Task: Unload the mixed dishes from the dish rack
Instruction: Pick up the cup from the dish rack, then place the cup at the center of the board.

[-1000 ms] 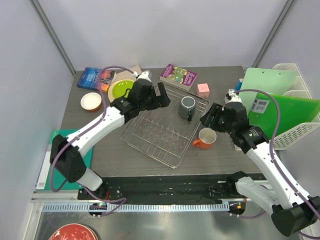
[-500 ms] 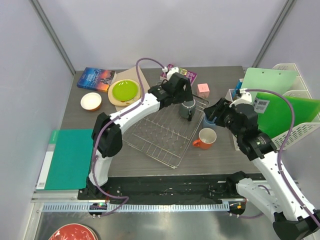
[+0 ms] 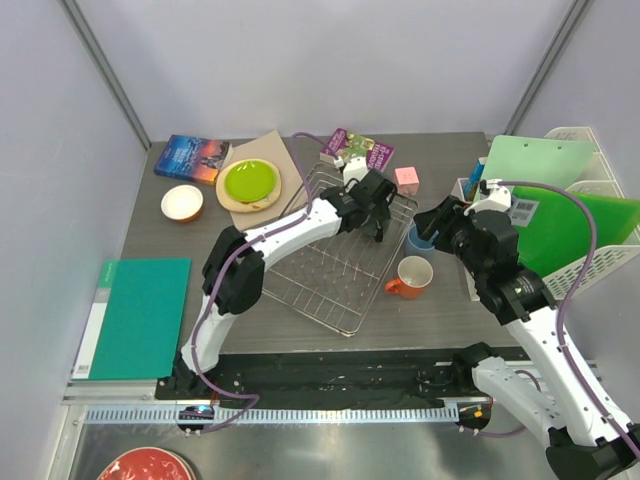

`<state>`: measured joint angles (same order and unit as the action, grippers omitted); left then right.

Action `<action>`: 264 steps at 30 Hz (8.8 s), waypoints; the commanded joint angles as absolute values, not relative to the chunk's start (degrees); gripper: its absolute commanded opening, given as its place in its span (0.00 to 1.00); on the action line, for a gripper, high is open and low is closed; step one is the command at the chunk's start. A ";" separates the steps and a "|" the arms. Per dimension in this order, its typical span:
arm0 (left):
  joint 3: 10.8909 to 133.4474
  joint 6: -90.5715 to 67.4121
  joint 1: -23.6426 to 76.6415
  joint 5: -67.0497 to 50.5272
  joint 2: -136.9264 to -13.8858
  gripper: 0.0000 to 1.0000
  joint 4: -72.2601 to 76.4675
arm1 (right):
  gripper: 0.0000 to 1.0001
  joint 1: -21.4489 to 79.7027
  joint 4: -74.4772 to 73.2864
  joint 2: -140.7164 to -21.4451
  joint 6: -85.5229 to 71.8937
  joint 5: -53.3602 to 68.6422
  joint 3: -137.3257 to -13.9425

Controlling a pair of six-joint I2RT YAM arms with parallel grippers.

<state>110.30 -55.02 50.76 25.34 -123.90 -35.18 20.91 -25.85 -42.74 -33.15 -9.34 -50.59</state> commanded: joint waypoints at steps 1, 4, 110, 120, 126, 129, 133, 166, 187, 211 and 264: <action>111.00 -55.99 51.06 27.43 -125.15 0.72 -33.40 | 0.61 20.83 -22.50 -43.33 -33.92 -9.67 -49.92; 111.18 -56.42 51.15 26.90 -125.77 0.70 -33.14 | 0.61 20.74 -22.15 -43.16 -34.19 -9.49 -49.13; 92.91 -85.24 30.06 -43.86 -105.82 0.00 29.50 | 0.75 9.23 42.12 -51.05 -65.46 16.17 -18.55; 80.25 -94.65 30.50 -42.54 -100.91 0.00 49.91 | 0.72 7.03 88.73 -76.53 -85.50 20.30 -18.01; 75.15 -94.66 30.67 -42.54 -98.00 0.01 51.94 | 0.76 6.94 95.54 -86.22 -90.18 21.89 -24.16; 73.48 -94.75 30.67 -42.63 -97.30 0.01 52.56 | 0.78 6.94 95.62 -86.22 -89.30 22.23 -26.36; 71.90 -94.83 30.76 -42.80 -96.86 0.00 53.43 | 0.79 7.03 95.54 -86.31 -89.38 22.50 -29.09; 66.71 -95.01 35.95 -42.54 -94.22 0.01 57.13 | 0.27 15.38 74.27 -84.90 -76.38 28.56 -40.61; 62.06 -90.71 23.04 -42.10 -96.60 0.78 45.37 | 0.01 17.13 2.85 -55.99 -40.18 15.22 -56.50; 68.03 -47.63 20.13 8.44 -67.60 0.77 -29.80 | 0.01 40.08 -63.53 -52.39 -33.65 -26.45 -71.20; 53.88 -51.42 23.38 0.35 -68.03 0.73 -23.12 | 0.01 43.24 -55.20 -49.04 -56.95 -21.00 -36.65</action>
